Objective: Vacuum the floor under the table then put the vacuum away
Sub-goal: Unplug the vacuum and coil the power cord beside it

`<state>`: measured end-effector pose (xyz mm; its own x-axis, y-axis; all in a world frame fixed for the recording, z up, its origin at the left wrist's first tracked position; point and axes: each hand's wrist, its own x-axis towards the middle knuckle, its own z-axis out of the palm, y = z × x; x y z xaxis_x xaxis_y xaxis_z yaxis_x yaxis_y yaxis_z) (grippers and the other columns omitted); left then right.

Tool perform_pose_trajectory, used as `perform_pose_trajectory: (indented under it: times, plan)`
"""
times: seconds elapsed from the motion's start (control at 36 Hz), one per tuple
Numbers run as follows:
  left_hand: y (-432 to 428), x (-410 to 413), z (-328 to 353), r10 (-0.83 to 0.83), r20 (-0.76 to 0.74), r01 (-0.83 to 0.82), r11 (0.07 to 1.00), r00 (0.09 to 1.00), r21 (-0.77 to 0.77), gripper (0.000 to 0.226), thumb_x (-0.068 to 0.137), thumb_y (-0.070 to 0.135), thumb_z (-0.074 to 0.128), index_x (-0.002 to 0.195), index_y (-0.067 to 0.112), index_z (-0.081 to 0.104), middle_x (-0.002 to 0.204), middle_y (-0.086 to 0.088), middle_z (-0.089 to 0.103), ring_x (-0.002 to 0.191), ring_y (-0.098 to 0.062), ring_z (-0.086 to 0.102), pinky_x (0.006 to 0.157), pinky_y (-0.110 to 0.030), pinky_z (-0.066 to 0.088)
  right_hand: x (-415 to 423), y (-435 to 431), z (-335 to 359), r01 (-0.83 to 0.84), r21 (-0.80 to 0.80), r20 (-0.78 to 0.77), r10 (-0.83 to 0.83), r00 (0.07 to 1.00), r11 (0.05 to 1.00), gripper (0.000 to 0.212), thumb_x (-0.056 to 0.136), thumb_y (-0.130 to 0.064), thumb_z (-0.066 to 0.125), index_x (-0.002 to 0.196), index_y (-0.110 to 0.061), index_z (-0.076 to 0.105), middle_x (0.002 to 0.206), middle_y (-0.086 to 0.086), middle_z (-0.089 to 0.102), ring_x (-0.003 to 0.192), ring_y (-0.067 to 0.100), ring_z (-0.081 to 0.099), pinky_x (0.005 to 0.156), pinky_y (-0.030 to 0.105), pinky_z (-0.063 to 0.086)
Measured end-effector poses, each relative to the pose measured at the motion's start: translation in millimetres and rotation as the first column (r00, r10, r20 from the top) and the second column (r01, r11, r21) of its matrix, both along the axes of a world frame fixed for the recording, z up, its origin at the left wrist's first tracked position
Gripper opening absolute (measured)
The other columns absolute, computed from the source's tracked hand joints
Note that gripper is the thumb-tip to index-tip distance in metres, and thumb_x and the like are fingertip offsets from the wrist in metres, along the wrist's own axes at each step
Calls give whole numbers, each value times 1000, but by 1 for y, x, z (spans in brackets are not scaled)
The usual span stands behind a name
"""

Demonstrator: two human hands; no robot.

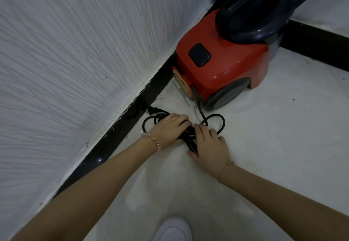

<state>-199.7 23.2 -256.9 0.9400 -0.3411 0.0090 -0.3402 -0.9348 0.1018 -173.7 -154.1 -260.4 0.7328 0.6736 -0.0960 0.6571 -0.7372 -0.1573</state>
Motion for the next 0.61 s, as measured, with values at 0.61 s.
perform_pose_trajectory:
  times: [0.61]
  plan:
    - [41,28,-8,132,73,-150,919,988,365,49,90,10,31,131,4,55,134,-11,59,122,-25,59,99,-42,48,19,21,-17,61,41,155,-66,986,997,92,52,-51,84,126,-1,59,101,22,70,103,39,65,63,43,57]
